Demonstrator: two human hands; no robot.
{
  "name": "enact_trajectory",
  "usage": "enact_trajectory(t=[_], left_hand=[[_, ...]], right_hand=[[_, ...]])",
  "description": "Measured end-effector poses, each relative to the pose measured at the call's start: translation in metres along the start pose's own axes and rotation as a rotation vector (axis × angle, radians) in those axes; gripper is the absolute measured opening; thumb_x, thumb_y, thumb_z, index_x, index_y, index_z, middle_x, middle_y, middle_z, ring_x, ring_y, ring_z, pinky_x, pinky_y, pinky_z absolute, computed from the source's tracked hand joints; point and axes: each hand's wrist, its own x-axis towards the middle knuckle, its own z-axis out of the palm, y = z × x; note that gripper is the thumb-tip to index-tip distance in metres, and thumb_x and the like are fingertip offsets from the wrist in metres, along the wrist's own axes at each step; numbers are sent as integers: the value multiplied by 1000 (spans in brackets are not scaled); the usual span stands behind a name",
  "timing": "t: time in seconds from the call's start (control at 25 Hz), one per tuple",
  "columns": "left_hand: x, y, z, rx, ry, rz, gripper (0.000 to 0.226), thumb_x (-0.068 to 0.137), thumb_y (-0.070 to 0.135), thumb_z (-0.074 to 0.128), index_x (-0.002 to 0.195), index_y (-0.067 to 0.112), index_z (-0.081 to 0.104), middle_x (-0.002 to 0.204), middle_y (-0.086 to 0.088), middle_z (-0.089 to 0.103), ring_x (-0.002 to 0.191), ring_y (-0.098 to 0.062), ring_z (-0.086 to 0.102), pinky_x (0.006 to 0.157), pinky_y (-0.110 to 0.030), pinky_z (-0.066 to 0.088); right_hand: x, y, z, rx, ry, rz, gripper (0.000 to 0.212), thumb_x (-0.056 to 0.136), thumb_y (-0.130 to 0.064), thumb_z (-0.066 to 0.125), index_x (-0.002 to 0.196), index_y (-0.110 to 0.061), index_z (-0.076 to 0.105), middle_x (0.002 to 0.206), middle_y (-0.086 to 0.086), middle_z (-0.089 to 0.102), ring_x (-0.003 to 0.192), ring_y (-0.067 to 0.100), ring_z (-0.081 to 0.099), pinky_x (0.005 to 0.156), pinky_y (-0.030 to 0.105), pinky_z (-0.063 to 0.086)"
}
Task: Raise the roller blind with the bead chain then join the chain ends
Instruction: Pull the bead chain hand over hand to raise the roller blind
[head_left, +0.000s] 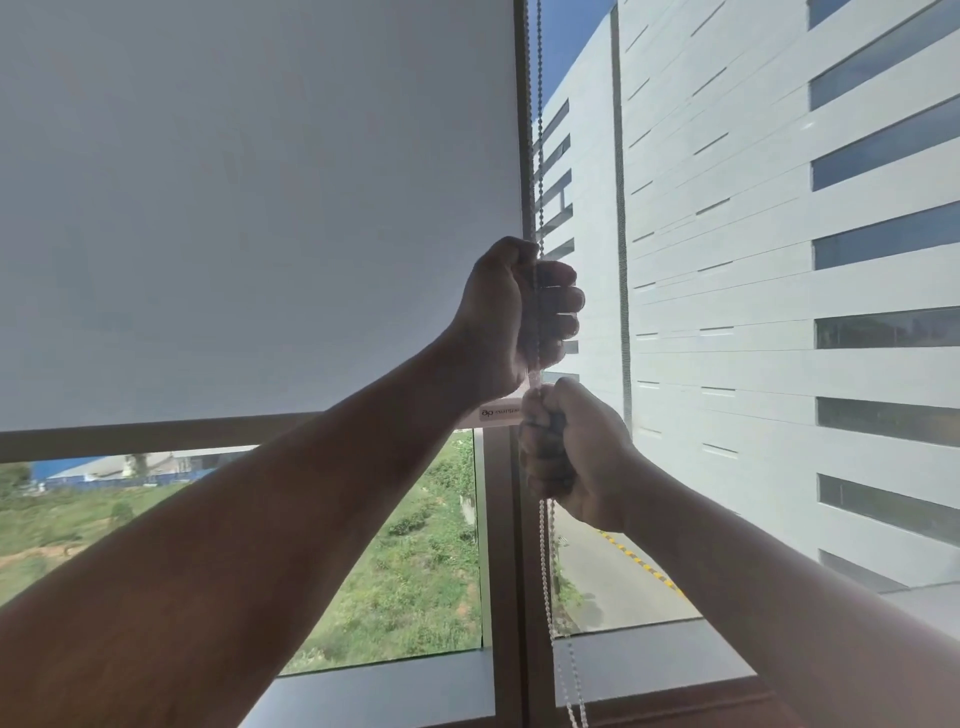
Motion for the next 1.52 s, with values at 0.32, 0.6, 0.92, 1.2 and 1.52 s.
enact_trajectory(t=[0.32,0.6,0.92,1.2,1.52], left_hand=[[1,-14,-4,-50,56,85,28,90,20,28,71,27,8,55,3,9,43,-14,4,45,-20,6],[-18,-75,-20,-59,3,26,31,92,23,29,66,25,12,51,3,11,38,-12,8,41,-15,14],[-27,-89,-31,-24,25,26,43,97,24,31,54,25,26,46,3,19,37,-13,13,39,-16,18],[-35,-85,-25,-35,-53,-13,41,99,32,34,62,28,17,48,7,15,40,-10,8,46,-21,6],[-37,-82,-31,18,-88,-24,43,102,40,36,69,24,15,49,5,18,41,-13,9,44,-21,10]], right_hand=[[1,7,3,-44,-3,10,23,85,-18,32,63,-25,29,49,-6,21,41,14,12,45,26,8],[-29,49,-5,-37,22,190,28,89,-15,30,61,-22,31,57,1,18,51,18,7,52,33,6],[-17,13,-13,-192,157,104,30,98,-18,33,90,-15,62,96,5,70,95,17,65,93,38,41],[31,-91,16,-20,138,-38,38,95,-21,36,109,-8,68,102,10,81,101,27,70,82,37,43],[32,-112,34,72,-57,-3,50,94,-23,33,123,0,67,117,20,78,99,35,77,81,37,53]])
